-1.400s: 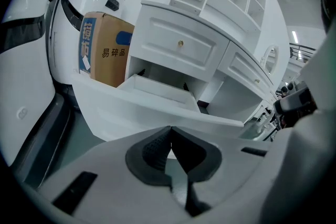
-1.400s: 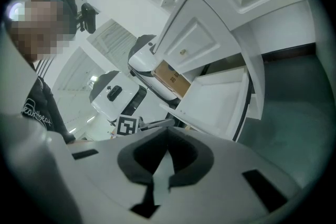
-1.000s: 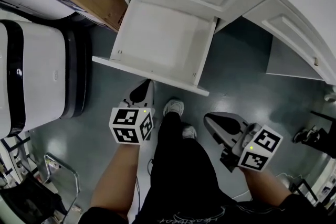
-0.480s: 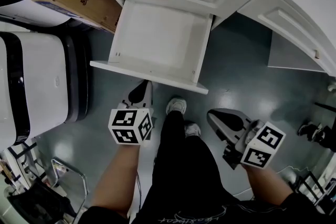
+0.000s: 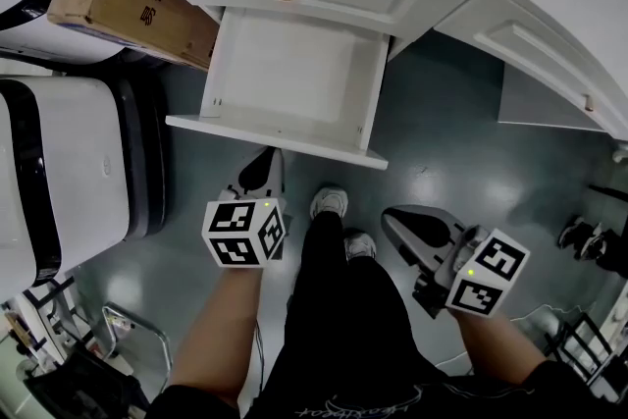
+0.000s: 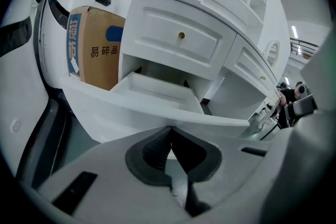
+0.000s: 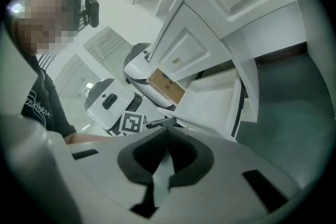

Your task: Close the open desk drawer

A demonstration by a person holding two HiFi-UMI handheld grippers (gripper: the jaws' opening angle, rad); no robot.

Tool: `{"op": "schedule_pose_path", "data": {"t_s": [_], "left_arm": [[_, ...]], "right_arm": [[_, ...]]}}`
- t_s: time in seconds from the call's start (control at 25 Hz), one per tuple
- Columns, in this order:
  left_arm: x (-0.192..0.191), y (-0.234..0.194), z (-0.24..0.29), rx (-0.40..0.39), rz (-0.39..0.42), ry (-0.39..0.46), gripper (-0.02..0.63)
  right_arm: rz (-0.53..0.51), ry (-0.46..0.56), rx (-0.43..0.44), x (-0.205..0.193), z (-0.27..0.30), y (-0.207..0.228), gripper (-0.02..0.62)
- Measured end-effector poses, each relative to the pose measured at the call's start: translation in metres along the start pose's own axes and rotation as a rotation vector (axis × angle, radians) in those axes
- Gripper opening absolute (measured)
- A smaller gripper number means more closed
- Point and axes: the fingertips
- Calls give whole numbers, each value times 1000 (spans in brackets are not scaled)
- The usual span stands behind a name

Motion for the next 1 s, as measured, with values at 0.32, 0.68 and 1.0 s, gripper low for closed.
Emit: {"op": "schedule_pose_path", "data": {"t_s": [0.32,0.68,1.0], "left_arm": [[16,-2,16,-6,21,-11,5],[36,-4,36,-15,24,-19,5],[54,-6,54,-28,40,-26,5]], "right_arm": [[18,19,-16,11,0,7,6],[43,39,-30,22,3,16,6],[60,56,-48,34,6,25,6]]}}
Point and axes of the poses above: the fingertips, and each gripper's own axes: z forward along the fingers, y to its right, x out of its top, and after that the axes turned 7 degrees about -x, right-handed
